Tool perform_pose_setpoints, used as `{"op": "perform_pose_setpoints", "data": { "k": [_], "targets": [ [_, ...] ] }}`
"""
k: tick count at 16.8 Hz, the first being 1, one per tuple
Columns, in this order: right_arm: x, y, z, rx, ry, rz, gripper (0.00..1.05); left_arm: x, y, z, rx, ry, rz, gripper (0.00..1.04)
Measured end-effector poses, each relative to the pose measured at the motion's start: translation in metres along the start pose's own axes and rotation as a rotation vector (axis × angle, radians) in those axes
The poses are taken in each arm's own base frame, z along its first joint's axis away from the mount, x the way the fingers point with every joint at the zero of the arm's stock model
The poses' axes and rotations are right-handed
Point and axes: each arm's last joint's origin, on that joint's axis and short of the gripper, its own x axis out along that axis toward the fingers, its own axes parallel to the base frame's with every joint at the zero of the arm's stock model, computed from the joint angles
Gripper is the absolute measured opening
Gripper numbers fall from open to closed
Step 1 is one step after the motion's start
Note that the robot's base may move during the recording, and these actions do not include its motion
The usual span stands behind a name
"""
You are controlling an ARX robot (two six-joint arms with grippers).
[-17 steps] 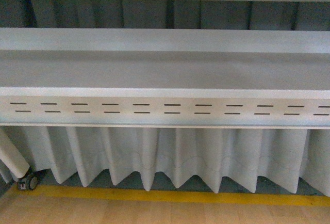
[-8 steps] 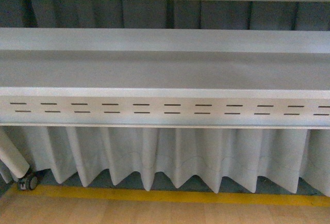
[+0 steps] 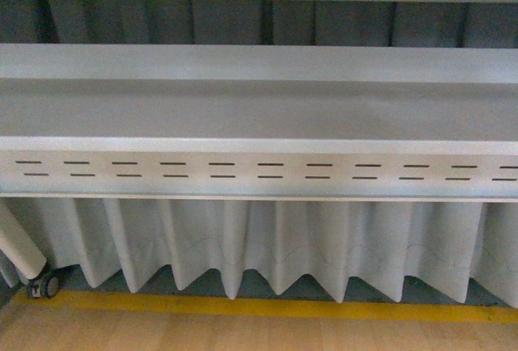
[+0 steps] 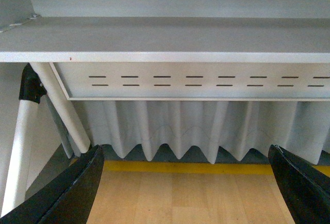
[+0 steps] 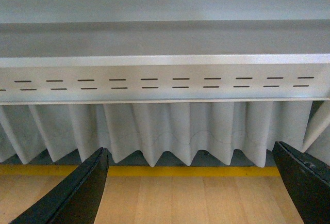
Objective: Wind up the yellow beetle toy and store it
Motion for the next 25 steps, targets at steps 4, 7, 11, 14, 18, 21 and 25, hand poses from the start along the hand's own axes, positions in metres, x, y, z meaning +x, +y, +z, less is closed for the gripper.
{"op": "perform_pose_setpoints", "data": {
  "k": [4, 7, 11, 14, 18, 21, 25],
  "targets": [
    [0.0000, 0.0000, -0.0001, 0.000, 0.001, 0.000, 0.98, 0.0000, 0.0000, -0.0001, 0.000, 0.001, 0.000, 0.98],
    [0.0000, 0.0000, 0.0001, 0.000, -0.001, 0.000, 0.98, 0.0000, 0.0001, 0.0002, 0.000, -0.002, 0.003, 0.98],
    [0.0000, 0.0000, 0.0001, 0.000, -0.002, 0.000, 0.98, 0.0000, 0.0000, 0.0003, 0.000, -0.003, 0.001, 0.98],
    [0.0000, 0.0000, 0.0001, 0.000, -0.001, 0.000, 0.98, 0.0000, 0.0000, 0.0002, 0.001, -0.002, -0.001, 0.98],
    [0.0000, 0.0000, 0.0002, 0.000, -0.002, 0.000, 0.98, 0.0000, 0.0001, 0.0003, 0.000, -0.003, 0.002, 0.98],
    [0.0000, 0.0000, 0.0002, 0.000, -0.002, 0.000, 0.98, 0.0000, 0.0000, 0.0001, 0.000, -0.002, 0.000, 0.98],
    [0.0000, 0.0000, 0.0001, 0.000, -0.002, 0.000, 0.98, 0.0000, 0.0000, 0.0003, -0.001, -0.003, 0.002, 0.98]
  ]
}}
